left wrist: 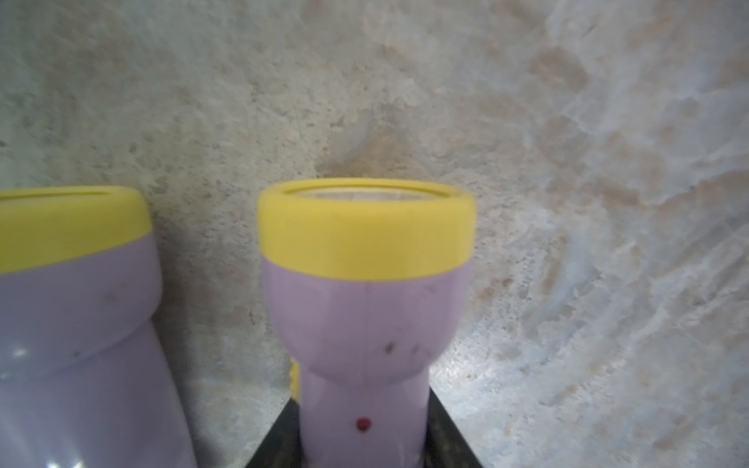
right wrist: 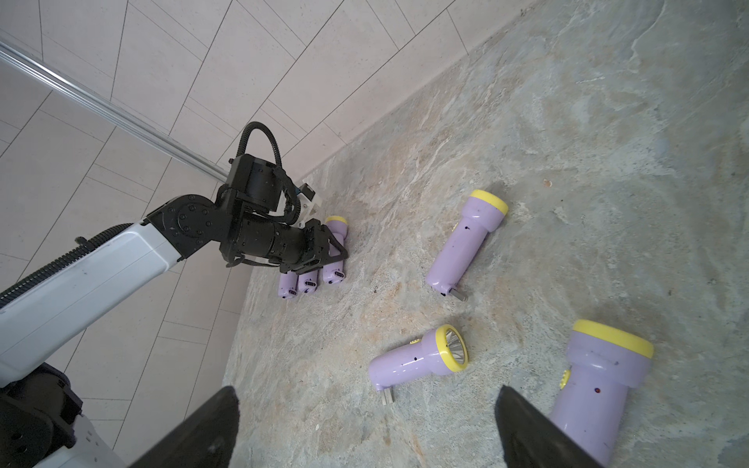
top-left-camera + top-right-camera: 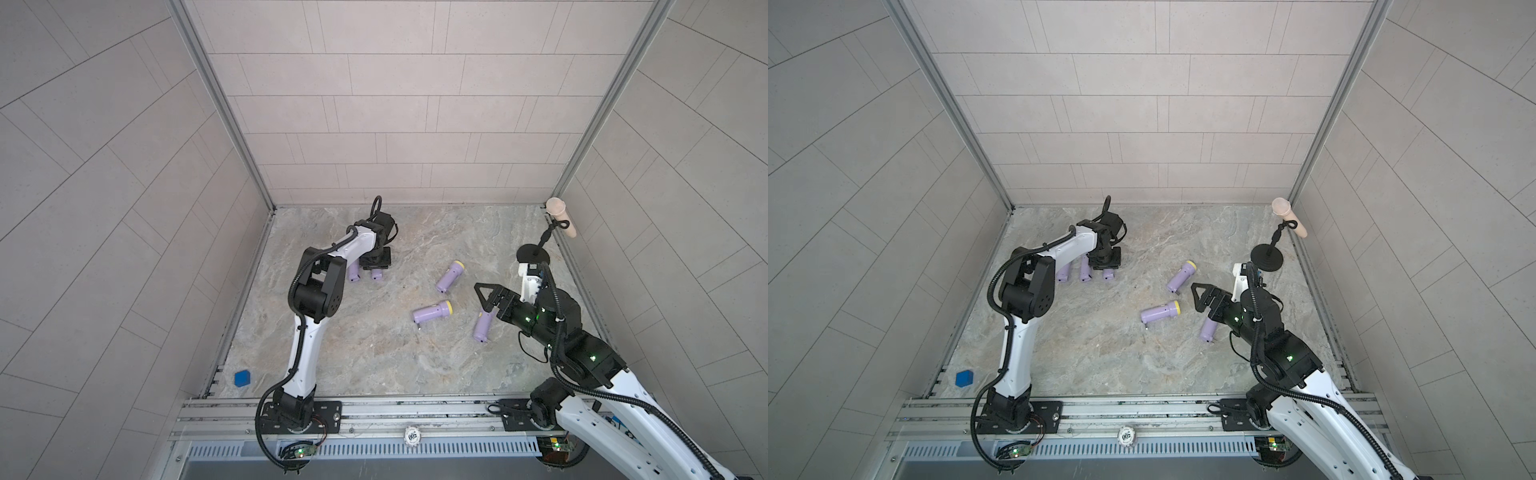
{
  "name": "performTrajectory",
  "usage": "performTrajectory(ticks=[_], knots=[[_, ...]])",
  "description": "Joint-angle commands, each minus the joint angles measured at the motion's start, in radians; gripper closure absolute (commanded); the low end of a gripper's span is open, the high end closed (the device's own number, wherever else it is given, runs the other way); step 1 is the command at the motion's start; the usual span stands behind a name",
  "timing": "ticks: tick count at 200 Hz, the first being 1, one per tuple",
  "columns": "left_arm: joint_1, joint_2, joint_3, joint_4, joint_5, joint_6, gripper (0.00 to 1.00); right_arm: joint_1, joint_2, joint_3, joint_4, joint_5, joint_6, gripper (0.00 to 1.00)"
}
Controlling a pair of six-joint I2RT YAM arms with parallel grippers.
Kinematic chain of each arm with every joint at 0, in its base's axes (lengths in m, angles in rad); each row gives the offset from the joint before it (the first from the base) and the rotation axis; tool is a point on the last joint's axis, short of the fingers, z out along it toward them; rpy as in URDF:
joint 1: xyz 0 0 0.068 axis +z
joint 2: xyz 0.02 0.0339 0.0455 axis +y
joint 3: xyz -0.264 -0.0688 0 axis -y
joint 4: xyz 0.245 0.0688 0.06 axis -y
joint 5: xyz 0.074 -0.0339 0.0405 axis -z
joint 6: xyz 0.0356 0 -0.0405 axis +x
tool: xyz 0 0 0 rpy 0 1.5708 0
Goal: Close the plug at the bottom of the flashlight
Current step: Place the flashlight at the center of the board.
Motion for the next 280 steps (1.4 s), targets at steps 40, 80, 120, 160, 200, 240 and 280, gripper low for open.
performTrajectory(ticks=[40, 80, 120, 160, 200, 240, 280], knots=[[0.005, 0.031, 0.033, -0.062, -0.025, 0.019, 0.91, -0.002, 0.013, 0.004, 0.026, 0.002, 0.009, 0.00], [0.005, 0.035, 0.046, -0.079, -0.036, 0.024, 0.84, -0.003, 0.025, 0.008, 0.030, -0.002, 0.011, 0.00], [0.004, 0.035, 0.047, -0.084, -0.034, 0.021, 0.72, -0.002, 0.028, 0.007, 0.030, -0.003, 0.014, 0.00], [0.004, 0.034, 0.050, -0.085, -0.036, 0.018, 0.61, -0.003, 0.027, 0.007, 0.029, -0.007, 0.019, 0.01], [0.003, 0.034, 0.052, -0.089, -0.041, 0.016, 0.51, -0.003, 0.027, 0.005, 0.024, -0.010, 0.022, 0.01], [0.002, 0.032, 0.055, -0.095, -0.046, 0.013, 0.42, -0.003, 0.025, 0.004, 0.021, -0.007, 0.023, 0.00], [0.001, 0.016, 0.063, -0.101, -0.052, 0.013, 0.35, -0.002, 0.024, 0.004, 0.021, -0.003, 0.023, 0.00]])
